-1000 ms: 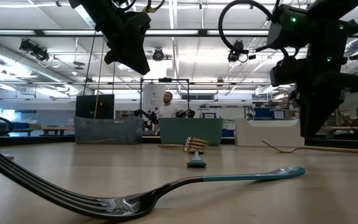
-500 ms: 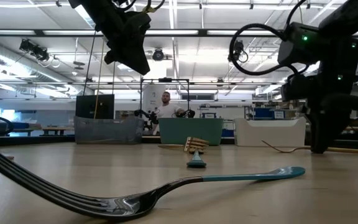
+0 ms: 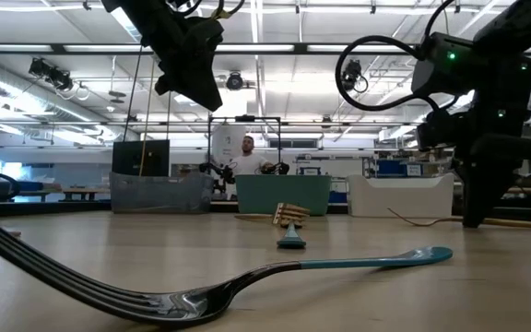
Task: Sort silverware by color (type)
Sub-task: Put the top right gold fork into the green bin
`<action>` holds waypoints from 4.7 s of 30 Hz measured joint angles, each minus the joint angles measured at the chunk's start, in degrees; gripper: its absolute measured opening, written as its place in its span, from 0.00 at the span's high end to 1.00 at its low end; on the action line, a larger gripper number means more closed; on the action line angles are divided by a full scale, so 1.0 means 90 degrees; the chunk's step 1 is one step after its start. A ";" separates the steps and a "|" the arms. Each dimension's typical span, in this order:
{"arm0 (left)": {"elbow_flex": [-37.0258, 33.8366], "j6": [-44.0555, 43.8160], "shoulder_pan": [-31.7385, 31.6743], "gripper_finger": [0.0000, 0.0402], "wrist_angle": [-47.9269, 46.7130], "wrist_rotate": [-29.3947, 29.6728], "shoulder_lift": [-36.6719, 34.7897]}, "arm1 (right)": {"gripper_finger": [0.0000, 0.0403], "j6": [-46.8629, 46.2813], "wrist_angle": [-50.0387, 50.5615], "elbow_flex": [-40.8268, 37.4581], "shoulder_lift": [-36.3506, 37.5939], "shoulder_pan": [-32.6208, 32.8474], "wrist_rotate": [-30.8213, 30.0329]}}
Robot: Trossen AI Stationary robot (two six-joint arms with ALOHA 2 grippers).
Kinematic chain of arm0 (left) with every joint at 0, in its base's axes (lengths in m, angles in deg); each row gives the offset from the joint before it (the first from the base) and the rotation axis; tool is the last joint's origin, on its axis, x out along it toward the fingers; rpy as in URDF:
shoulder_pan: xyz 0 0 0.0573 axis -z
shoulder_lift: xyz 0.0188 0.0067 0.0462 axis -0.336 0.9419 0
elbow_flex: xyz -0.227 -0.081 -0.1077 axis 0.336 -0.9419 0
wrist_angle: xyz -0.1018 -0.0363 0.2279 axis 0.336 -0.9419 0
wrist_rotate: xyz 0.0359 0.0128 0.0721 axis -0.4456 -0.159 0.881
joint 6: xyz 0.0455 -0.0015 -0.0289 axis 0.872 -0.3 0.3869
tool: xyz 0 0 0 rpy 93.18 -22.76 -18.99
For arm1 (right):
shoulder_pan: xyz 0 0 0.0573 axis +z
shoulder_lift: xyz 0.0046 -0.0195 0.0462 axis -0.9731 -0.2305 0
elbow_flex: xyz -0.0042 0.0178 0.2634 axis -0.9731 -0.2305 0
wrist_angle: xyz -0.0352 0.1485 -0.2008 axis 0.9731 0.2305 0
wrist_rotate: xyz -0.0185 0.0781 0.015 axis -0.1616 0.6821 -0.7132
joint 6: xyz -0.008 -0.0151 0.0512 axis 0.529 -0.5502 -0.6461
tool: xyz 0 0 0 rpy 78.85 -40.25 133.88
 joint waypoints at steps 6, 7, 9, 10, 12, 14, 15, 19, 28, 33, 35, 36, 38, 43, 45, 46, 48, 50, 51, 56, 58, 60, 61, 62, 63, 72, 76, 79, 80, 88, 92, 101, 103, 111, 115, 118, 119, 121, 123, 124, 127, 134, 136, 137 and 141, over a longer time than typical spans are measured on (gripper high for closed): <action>0.0000 -0.0009 0.0000 0.77 -0.0002 -0.0001 0.0000 | 0.96 -0.0023 0.0311 0.0363 -0.0085 -0.0010 0.0070; 0.0000 -0.0044 0.0000 0.77 -0.0004 0.0000 0.0000 | 0.96 0.0012 0.0314 0.0425 -0.0090 -0.0010 0.0071; 0.0000 -0.0073 0.0000 0.77 -0.0002 -0.0002 0.0000 | 0.96 0.0104 0.0149 0.0686 -0.0073 -0.0010 0.0098; 0.0000 -0.0078 0.0000 0.77 -0.0002 -0.0002 0.0000 | 0.96 0.0123 0.0098 0.0800 -0.0057 -0.0010 0.0095; 0.0000 -0.0124 0.0000 0.77 0.0003 -0.0002 0.0002 | 0.96 0.0212 0.0255 0.0958 -0.0067 -0.0010 0.0090; 0.0000 -0.0240 0.0000 0.77 0.0007 -0.0002 0.0002 | 0.96 0.0351 0.0271 0.1171 -0.0069 -0.0017 0.0027; 0.0000 -0.0245 0.0000 0.77 0.0014 -0.0001 0.0002 | 0.96 0.0391 0.0205 0.1298 -0.0062 -0.0037 0.0004; 0.0000 -0.0395 0.0000 0.77 0.0016 -0.0002 0.0001 | 0.96 0.0691 0.0420 0.1698 -0.0056 -0.0157 -0.0012; 0.0000 -0.0581 -0.0018 0.77 0.0011 -0.0004 0.0001 | 0.96 0.1388 0.0563 0.2701 -0.0051 -0.0541 -0.0032; 0.0000 -0.0724 -0.0022 0.75 0.0186 -0.0054 0.0002 | 0.96 0.1696 0.0577 0.3156 -0.0046 -0.0714 -0.0088; 0.0001 -0.0864 -0.0055 0.73 0.0452 -0.0178 0.0002 | 0.96 0.1835 0.0579 0.3325 -0.0044 -0.0791 -0.0184; 0.0000 -0.0918 -0.0067 0.71 0.0591 -0.0242 0.0000 | 0.96 0.1884 0.0587 0.3411 -0.0044 -0.0833 -0.0218; 0.0000 -0.0973 -0.0092 0.69 0.0895 -0.0284 0.0002 | 0.96 0.1934 0.0584 0.3604 -0.0044 -0.0934 -0.0309; 0.0002 -0.1520 -0.0172 0.67 0.1823 -0.0293 0.0002 | 0.96 0.1939 0.0380 0.4148 -0.0041 -0.1173 -0.0668; 0.0001 -0.1929 -0.0198 0.67 0.2165 -0.0297 0.0002 | 0.96 0.1938 0.0228 0.4369 -0.0039 -0.1253 -0.0712; 0.0002 -0.2128 -0.0202 0.67 0.2320 -0.0284 0.0002 | 0.96 0.1936 0.0169 0.4464 -0.0037 -0.1282 -0.0712; 0.0001 -0.2353 -0.0202 0.67 0.2657 -0.0271 0.0002 | 0.96 0.1947 -0.0056 0.4590 -0.0036 -0.1311 -0.0710; 0.0000 -0.2434 -0.0202 0.67 0.3074 -0.0262 0.0002 | 0.96 0.2007 -0.0444 0.4617 -0.0034 -0.1314 -0.0716; 0.0002 -0.2450 -0.0202 0.67 0.3275 -0.0263 0.0002 | 0.96 0.2007 -0.0626 0.4617 -0.0034 -0.1314 -0.0714; 0.0002 -0.2440 -0.0201 0.67 0.4143 -0.0230 0.0002 | 0.96 0.1972 -0.1172 0.4617 -0.0034 -0.1314 -0.0791; 0.0002 -0.2420 -0.0226 0.67 0.4383 -0.0228 0.0002 | 0.95 0.1854 -0.1347 0.4617 -0.0034 -0.1325 -0.0890; 0.0002 -0.2410 -0.0230 0.67 0.4552 -0.0214 0.0037 | 0.95 0.1753 -0.1484 0.4617 -0.0037 -0.1343 -0.0851; 0.0002 -0.2408 -0.0231 0.67 0.4670 -0.0213 0.0090 | 0.96 0.1713 -0.1533 0.4617 -0.0068 -0.1343 -0.0835; 0.0002 -0.2408 -0.0231 0.67 0.4730 -0.0213 0.0139 | 0.96 0.1709 -0.1595 0.4617 -0.0097 -0.1341 -0.0829; 0.0000 -0.2407 -0.0229 0.67 0.4869 -0.0213 0.0215 | 0.96 0.1706 -0.1585 0.4615 -0.0122 -0.1338 -0.0795; 0.0006 -0.2266 -0.0309 0.67 0.6008 -0.0076 0.0892 | 0.95 0.1649 -0.1644 0.4612 -0.0381 -0.1326 -0.0646; 0.0002 -0.2275 -0.0476 0.69 0.6030 0.0003 0.1074 | 0.95 0.1642 -0.1610 0.4607 -0.0444 -0.1326 -0.0654; 0.0002 -0.2268 -0.0569 0.77 0.6092 -0.0025 0.1111 | 0.95 0.1644 -0.1607 0.4606 -0.0471 -0.1338 -0.0666; 0.0009 -0.2241 -0.0582 0.81 0.6158 -0.0036 0.1144 | 0.95 0.1643 -0.1607 0.4605 -0.0469 -0.1339 -0.0686; 0.0015 -0.2068 -0.0823 0.96 0.6587 -0.0247 0.1239 | 0.91 0.1692 -0.1715 0.4605 -0.0483 -0.1548 -0.0810; -0.0007 -0.1934 -0.1108 0.96 0.6547 0.0024 0.1244 | 0.85 0.1647 -0.1778 0.4609 -0.0444 -0.1675 -0.1065; 0.0000 -0.2422 -0.1924 0.96 0.6579 0.0406 0.1578 | 0.77 0.1701 -0.1803 0.4617 -0.0124 -0.2122 -0.1868; 0.0000 -0.2741 -0.2041 0.96 0.6618 0.0496 0.1813 | 0.77 0.1703 -0.1826 0.4617 -0.0081 -0.2214 -0.1868; 0.0000 -0.4529 -0.2205 0.95 0.6997 0.0493 0.3142 | 0.77 0.1720 -0.1812 0.4614 -0.0083 -0.2346 -0.1863; -0.0002 -0.5242 -0.2197 0.94 0.7356 0.0477 0.3643 | 0.77 0.1720 -0.1791 0.4614 -0.0087 -0.2361 -0.1858; -0.0002 -0.5490 -0.2186 0.93 0.7734 0.0343 0.3925 | 0.77 0.1720 -0.1749 0.4614 -0.0087 -0.2361 -0.1848; -0.0002 -0.5496 -0.2186 0.93 0.7885 0.0266 0.4003 | 0.77 0.1720 -0.1747 0.4614 -0.0087 -0.2361 -0.1842; -0.0002 -0.5459 -0.2191 0.91 0.8111 -0.0028 0.4103 | 0.77 0.1720 -0.1740 0.4614 -0.0087 -0.2361 -0.1841; -0.0002 -0.5411 -0.2188 0.89 0.8147 -0.0242 0.4142 | 0.77 0.1720 -0.1737 0.4614 -0.0090 -0.2361 -0.1841; -0.0002 -0.5410 -0.2188 0.87 0.8158 -0.0314 0.4150 | 0.77 0.1720 -0.1736 0.4614 -0.0090 -0.2361 -0.1839; -0.0002 -0.5397 -0.2188 0.82 0.8324 -0.0426 0.4153 | 0.77 0.1720 -0.1722 0.4614 -0.0090 -0.2361 -0.1841; 0.0000 -0.5282 -0.2420 0.74 0.8559 -0.1208 0.4131 | 0.77 0.1720 -0.1369 0.4614 -0.0092 -0.2361 -0.1838; 0.0000 -0.5397 -0.2557 0.74 0.8551 -0.1789 0.4129 | 0.77 0.1714 -0.1146 0.4613 -0.0092 -0.2343 -0.1838; 0.0000 -0.5401 -0.2617 0.74 0.8544 -0.2003 0.4129 | 0.77 0.1699 -0.1047 0.4611 -0.0092 -0.2338 -0.1838; 0.0000 -0.5298 -0.2767 0.74 0.8511 -0.2345 0.4129 | 0.77 0.1585 -0.0748 0.4609 -0.0092 -0.2281 -0.1838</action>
